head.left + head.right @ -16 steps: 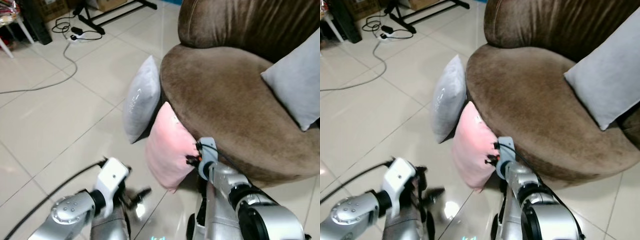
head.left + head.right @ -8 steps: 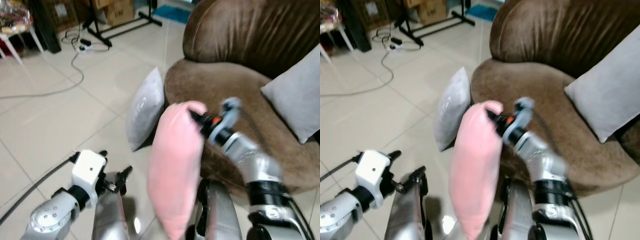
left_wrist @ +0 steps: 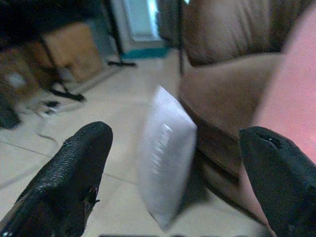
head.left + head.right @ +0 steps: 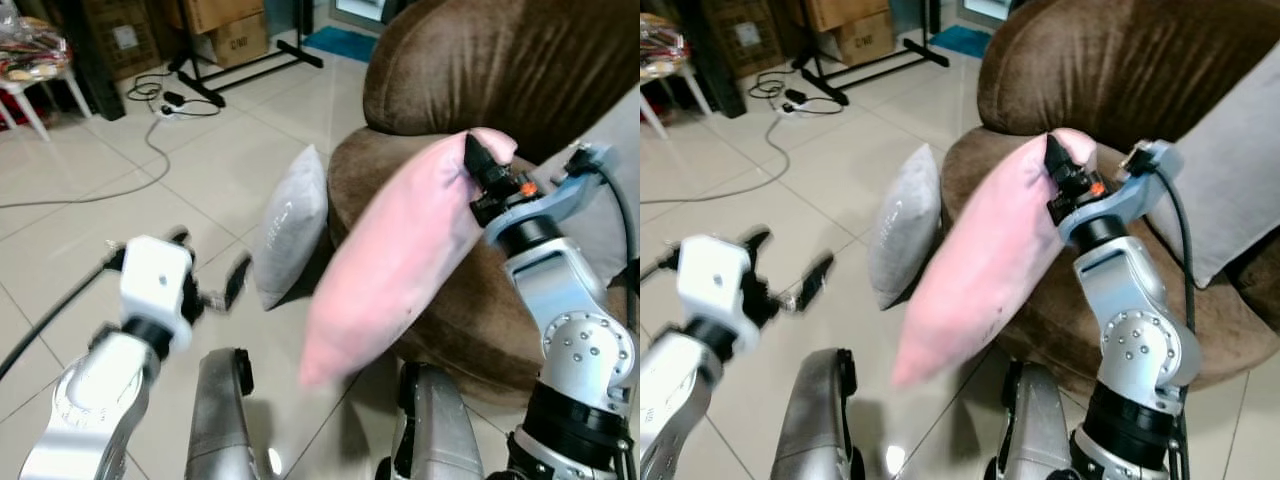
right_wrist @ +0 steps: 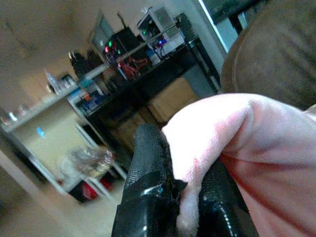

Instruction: Move the pillow to the sofa from floor

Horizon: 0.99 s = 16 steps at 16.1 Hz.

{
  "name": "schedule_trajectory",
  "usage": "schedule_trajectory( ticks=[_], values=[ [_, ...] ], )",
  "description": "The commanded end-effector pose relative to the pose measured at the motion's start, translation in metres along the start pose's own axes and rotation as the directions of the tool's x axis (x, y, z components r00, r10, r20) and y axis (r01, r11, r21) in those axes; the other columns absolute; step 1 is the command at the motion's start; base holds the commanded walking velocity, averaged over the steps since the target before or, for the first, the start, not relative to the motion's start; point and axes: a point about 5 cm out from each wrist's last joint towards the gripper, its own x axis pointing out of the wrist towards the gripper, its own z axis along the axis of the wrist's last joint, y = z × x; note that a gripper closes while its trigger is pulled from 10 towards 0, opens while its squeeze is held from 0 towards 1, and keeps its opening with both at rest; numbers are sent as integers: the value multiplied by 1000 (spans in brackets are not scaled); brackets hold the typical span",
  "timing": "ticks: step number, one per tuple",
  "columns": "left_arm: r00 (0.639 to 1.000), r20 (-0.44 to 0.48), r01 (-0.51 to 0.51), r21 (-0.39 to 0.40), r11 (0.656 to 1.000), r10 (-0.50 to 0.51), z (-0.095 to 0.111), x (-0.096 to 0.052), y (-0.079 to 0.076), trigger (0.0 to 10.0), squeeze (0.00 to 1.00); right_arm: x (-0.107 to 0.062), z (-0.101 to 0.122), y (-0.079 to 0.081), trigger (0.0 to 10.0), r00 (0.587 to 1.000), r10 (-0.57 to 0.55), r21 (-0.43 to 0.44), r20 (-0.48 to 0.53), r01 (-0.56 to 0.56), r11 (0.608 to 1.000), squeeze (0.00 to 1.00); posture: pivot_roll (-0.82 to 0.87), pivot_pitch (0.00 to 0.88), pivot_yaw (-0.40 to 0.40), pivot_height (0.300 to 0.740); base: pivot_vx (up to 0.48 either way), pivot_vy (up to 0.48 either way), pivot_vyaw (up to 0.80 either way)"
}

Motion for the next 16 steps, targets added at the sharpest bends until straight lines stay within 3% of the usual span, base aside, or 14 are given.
schedule_trajectory(
  ticks=[1, 2, 7, 16],
  values=[
    [999, 3, -34, 15, 999, 34, 1, 4, 2, 10000, 0, -1, 1, 6, 10000, 1000, 21, -95, 7, -20, 995, 0, 118, 0, -6, 501, 0, 0, 0],
    [999, 11, -43, 25, 999, 43, 2, 7, 2, 10000, 0, -1, -2, 8, 10000, 1000, 25, -150, -5, -26, 988, 0, 117, 0, -5, 505, 0, 0, 0],
    [995, 33, -92, 42, 995, 91, 2, 21, 0, 10000, 0, -1, -26, 20, 10000, 997, -13, -113, -78, 4, 994, 0, 122, 0, -2, 535, 0, 0, 0],
    [989, 68, -134, 32, 991, 131, 3, 31, -1, 10000, 0, 5, -27, 27, 10000, 998, -2, -174, -56, -8, 985, 0, 115, 0, -2, 615, 0, 0, 0]
  ],
)
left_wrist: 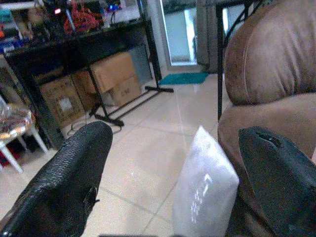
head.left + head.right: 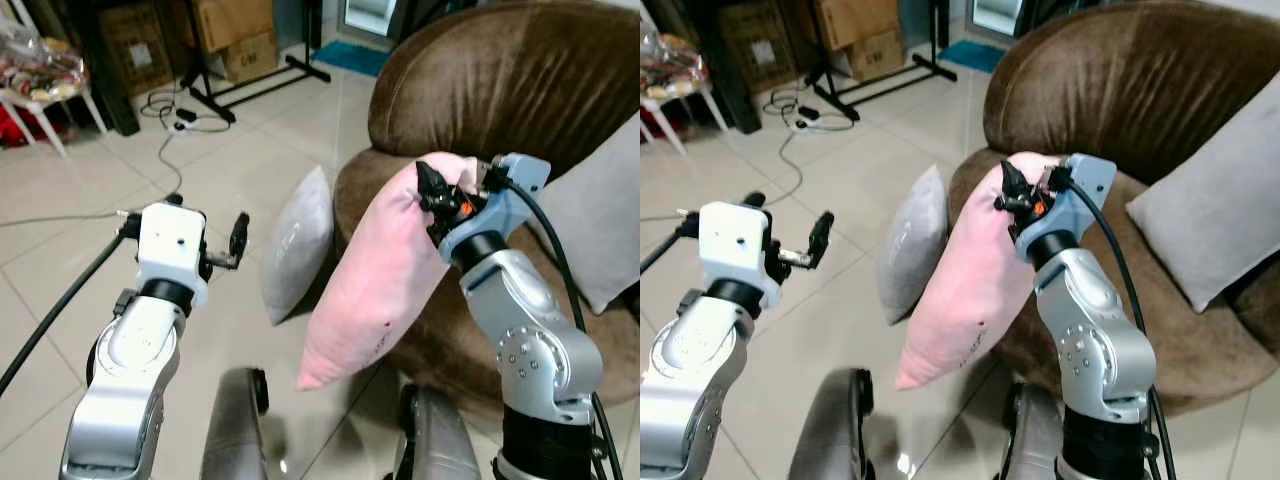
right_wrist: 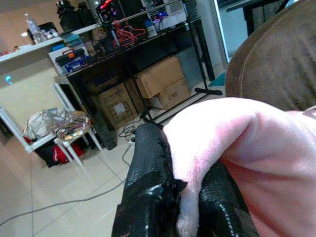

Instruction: Move the pillow to the sofa from floor

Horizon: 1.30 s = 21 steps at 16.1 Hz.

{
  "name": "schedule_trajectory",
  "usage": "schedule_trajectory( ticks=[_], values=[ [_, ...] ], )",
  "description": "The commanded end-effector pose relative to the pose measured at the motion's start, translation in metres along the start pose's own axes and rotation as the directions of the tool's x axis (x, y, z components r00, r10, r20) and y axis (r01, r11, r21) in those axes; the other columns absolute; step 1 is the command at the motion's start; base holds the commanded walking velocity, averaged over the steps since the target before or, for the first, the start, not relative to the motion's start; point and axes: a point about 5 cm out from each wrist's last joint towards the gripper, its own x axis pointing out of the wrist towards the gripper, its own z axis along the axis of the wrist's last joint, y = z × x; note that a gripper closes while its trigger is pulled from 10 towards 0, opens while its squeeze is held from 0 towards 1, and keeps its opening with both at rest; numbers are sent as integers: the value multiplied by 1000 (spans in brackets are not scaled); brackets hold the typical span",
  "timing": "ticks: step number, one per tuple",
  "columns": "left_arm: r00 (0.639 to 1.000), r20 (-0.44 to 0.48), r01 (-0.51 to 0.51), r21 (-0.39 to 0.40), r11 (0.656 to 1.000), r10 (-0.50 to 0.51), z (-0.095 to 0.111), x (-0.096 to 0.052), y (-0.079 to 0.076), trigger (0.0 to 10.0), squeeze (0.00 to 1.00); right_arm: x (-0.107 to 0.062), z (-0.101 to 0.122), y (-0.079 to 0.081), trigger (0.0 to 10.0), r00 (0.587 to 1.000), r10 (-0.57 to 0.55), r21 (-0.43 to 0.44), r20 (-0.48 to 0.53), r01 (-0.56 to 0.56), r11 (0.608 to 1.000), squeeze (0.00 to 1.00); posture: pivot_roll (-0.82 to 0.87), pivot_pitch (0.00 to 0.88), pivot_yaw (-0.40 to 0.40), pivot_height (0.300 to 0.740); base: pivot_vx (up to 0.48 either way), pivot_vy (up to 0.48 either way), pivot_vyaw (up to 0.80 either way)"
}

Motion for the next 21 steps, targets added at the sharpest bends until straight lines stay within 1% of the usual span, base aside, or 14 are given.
schedule_trajectory(
  ticks=[1, 5, 6, 8, 12, 17, 18, 20, 21],
  values=[
    [1000, 5, -10, 10, 1000, 10, 0, 2, 0, 10000, 0, 2, 13, 6, 10000, 997, 25, -8, 69, -25, 1000, 0, 117, 0, -5, 630, 0, 0, 0],
    [1000, 10, -23, 10, 1000, 23, 0, 1, 1, 10000, 0, 7, 26, 15, 10000, 991, 62, 20, 116, -65, 998, 0, 121, 0, -9, 675, 0, 0, 0],
    [1000, 9, -25, 11, 1000, 25, -1, 1, 2, 10000, 0, 8, 27, 16, 10000, 991, 63, 27, 120, -67, 997, 0, 125, 0, -10, 685, 0, 0, 0],
    [1000, 9, -29, 11, 1000, 29, -1, 2, 2, 10000, 0, 9, 26, 15, 10000, 992, 59, 27, 115, -62, 998, 0, 124, 0, -11, 700, 0, 0, 0],
    [1000, 5, -26, 7, 1000, 26, -2, 4, 1, 10000, 0, 8, 22, 8, 10000, 995, 28, 40, 99, -32, 999, 0, 123, 0, -10, 740, 0, 0, 0],
    [1000, 4, -22, 6, 1000, 22, -3, 5, 1, 10000, 0, 6, 17, 2, 10000, 996, 0, 57, 86, -5, 998, 0, 117, 0, -1, 740, 0, 0, 0],
    [1000, 5, -22, 5, 1000, 22, -3, 5, 1, 10000, 0, 5, 15, 1, 10000, 997, -6, 50, 80, 2, 999, 0, 115, 0, 2, 740, 0, 0, 0],
    [1000, 6, -19, -2, 1000, 19, -3, 6, 0, 10000, 0, 3, 6, -5, 10000, 998, -45, -15, 50, 46, 999, 0, 115, 0, 2, 740, 0, 0, 0],
    [1000, 6, -18, -2, 1000, 18, -3, 6, 0, 10000, 0, 2, 5, -7, 10000, 997, -60, -26, 58, 62, 998, 0, 108, 0, 8, 740, 0, 0, 0]
  ],
)
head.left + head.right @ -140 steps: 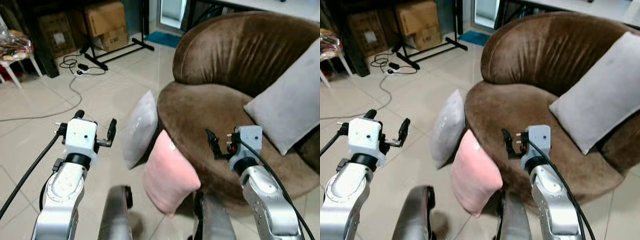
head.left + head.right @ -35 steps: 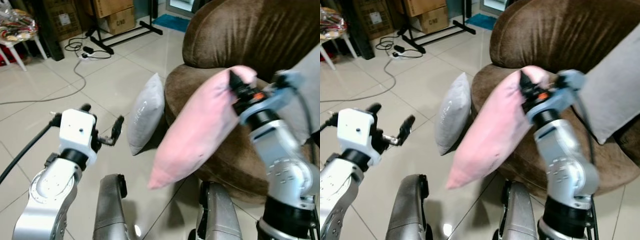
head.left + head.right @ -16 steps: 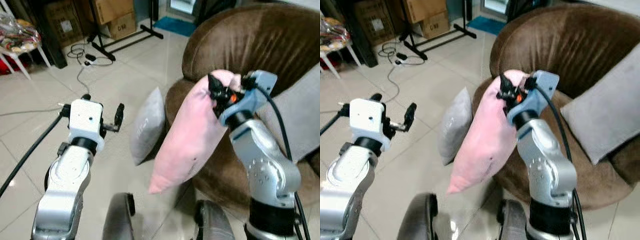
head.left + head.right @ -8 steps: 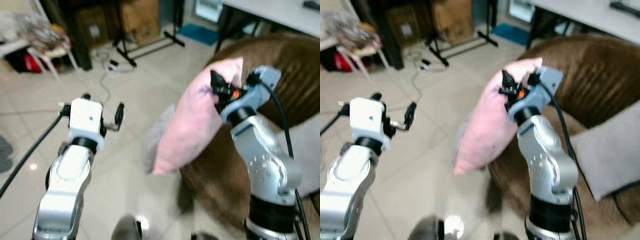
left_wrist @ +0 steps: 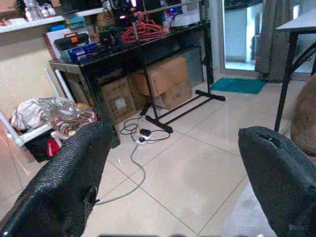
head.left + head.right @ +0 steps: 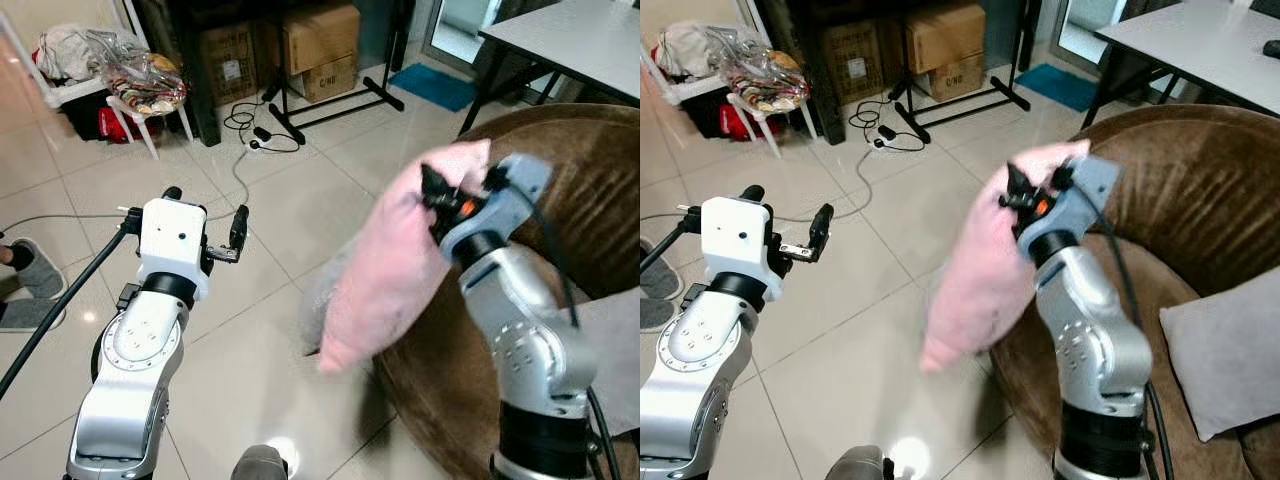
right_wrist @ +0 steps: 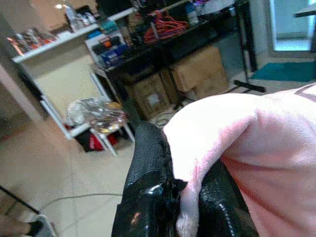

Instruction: Move the pillow to the sofa from floor

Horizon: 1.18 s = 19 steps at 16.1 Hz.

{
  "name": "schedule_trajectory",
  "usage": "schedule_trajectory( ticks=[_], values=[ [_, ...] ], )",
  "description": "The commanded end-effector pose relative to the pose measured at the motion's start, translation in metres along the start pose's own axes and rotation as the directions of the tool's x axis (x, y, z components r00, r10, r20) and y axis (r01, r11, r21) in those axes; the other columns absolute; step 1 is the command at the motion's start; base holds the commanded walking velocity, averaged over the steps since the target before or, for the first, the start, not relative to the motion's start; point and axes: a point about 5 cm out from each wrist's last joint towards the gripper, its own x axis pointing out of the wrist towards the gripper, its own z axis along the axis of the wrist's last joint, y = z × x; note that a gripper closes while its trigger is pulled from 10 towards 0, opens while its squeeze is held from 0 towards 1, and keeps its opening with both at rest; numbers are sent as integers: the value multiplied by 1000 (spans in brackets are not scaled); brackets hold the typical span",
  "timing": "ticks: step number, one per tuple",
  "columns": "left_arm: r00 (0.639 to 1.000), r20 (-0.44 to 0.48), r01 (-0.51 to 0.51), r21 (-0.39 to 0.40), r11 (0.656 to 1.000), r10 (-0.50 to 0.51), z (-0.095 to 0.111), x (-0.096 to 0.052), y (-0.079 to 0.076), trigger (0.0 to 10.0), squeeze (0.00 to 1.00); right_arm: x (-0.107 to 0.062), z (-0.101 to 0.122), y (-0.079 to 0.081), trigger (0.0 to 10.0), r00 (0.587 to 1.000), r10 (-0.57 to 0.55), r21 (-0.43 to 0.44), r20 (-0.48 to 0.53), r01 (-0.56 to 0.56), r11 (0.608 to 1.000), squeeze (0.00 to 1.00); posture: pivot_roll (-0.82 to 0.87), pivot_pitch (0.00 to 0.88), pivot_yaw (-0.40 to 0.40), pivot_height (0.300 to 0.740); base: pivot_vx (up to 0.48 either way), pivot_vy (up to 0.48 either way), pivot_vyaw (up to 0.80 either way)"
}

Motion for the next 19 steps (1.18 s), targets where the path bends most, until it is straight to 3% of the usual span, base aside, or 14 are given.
schedule_trajectory(
  ticks=[1, 14, 19],
  values=[
    [1000, 0, 3, 4, 1000, -3, -1, 2, -1, 10000, 0, -1, 12, 0, 10000, 997, -12, -26, 78, 14, 1000, 0, 108, 0, 8, 740, 0, 0, 0],
    [999, 36, 17, -22, 1000, -17, 3, 4, 0, 10000, 0, -2, 7, 3, 10000, 996, 16, -20, 89, -14, 1000, 0, 107, 0, 8, 740, 0, 0, 0],
    [999, 41, 19, -28, 999, -18, 4, 5, 0, 10000, 0, 0, 5, 2, 10000, 997, 16, -10, 75, -16, 1000, 0, 110, 0, 9, 740, 269, 0, 0]
  ],
)
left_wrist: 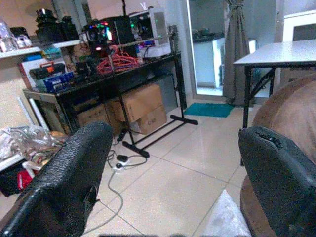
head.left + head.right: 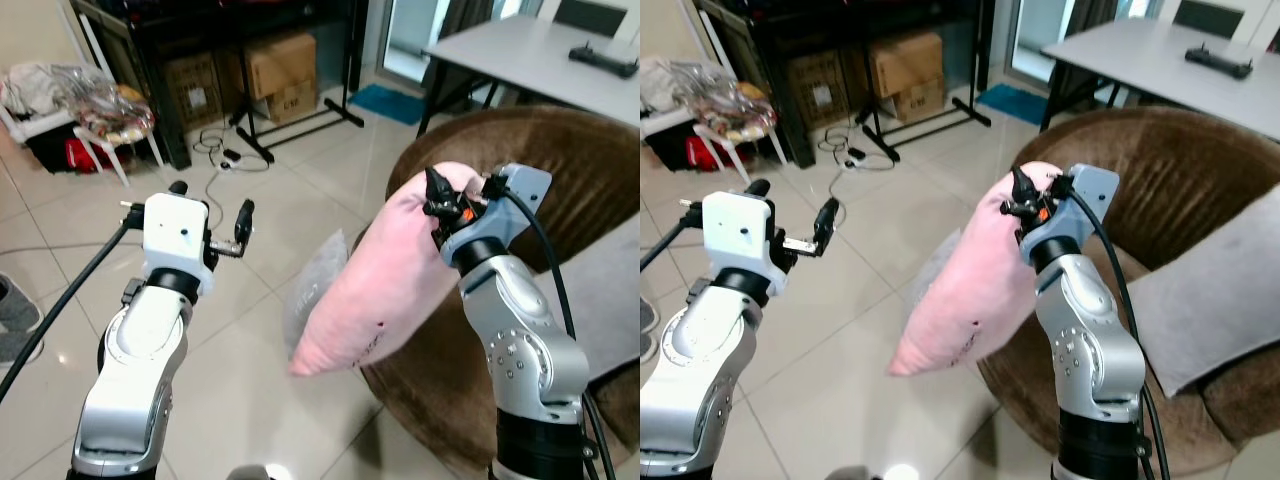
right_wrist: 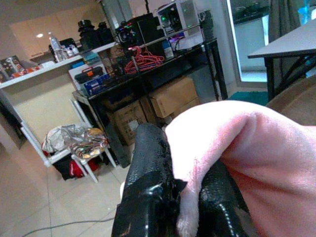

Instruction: Move the pillow to the sofa from floor

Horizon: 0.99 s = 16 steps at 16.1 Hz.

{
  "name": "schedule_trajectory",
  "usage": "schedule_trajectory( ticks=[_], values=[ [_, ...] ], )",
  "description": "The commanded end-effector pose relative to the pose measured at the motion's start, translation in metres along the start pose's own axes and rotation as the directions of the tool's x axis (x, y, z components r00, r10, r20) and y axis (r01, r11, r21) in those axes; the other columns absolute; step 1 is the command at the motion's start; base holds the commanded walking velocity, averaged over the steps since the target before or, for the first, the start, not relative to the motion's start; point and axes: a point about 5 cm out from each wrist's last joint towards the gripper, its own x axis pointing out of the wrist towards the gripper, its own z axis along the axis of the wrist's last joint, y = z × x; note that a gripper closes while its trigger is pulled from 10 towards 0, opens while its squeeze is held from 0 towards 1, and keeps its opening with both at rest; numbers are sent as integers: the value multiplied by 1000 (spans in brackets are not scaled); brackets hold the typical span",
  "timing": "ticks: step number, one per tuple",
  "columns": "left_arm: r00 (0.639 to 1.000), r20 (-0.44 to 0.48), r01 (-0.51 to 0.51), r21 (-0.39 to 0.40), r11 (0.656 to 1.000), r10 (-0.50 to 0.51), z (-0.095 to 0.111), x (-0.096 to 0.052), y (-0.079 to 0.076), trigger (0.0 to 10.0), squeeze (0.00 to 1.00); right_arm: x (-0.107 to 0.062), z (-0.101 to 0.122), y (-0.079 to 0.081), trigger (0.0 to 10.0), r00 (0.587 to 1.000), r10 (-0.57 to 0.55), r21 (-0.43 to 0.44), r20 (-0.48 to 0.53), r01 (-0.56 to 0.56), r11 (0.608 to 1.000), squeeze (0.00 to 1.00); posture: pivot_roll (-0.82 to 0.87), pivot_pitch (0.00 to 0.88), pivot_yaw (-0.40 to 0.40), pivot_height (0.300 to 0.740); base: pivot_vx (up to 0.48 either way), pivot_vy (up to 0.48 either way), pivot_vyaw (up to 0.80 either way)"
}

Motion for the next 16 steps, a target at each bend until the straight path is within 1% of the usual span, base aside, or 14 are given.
schedule_trajectory(
  ticks=[1, 5, 9, 10, 14, 16],
  values=[
    [1000, 1, 0, -4, 1000, 0, 0, 1, 2, 10000, 0, 0, 7, 3, 10000, 999, 17, 8, 37, -17, 1000, 0, 110, 0, 9, 740, 270, 0, 0],
    [1000, 1, 2, -7, 1000, -2, 0, 1, 2, 10000, 0, 0, 6, 2, 10000, 999, 13, 13, 33, -13, 1000, 0, 112, 0, 9, 740, 271, 0, 0],
    [1000, -1, 9, -8, 1000, -9, 0, 1, 2, 10000, 0, -1, 5, 0, 10000, 999, 2, 22, 32, -2, 1000, 0, 112, 0, 9, 740, 277, 0, -800],
    [1000, -2, 12, -8, 1000, -12, 0, 1, 2, 10000, 0, -1, 5, -1, 10000, 1000, -2, 23, 31, 2, 1000, 0, 107, 0, 20, 740, 274, 0, -800],
    [1000, -4, 19, -9, 1000, -19, 0, 2, 1, 10000, 0, -2, 5, -2, 10000, 999, -11, 14, 36, 11, 1000, 0, 107, 0, 20, 740, 277, 0, -800],
    [1000, -8, 15, -10, 1000, -15, -1, 2, 0, 10000, 0, -3, 5, -4, 10000, 999, -23, 15, 40, 22, 1000, 0, 106, 0, 23, 740, 126, 0, -222]
  ],
)
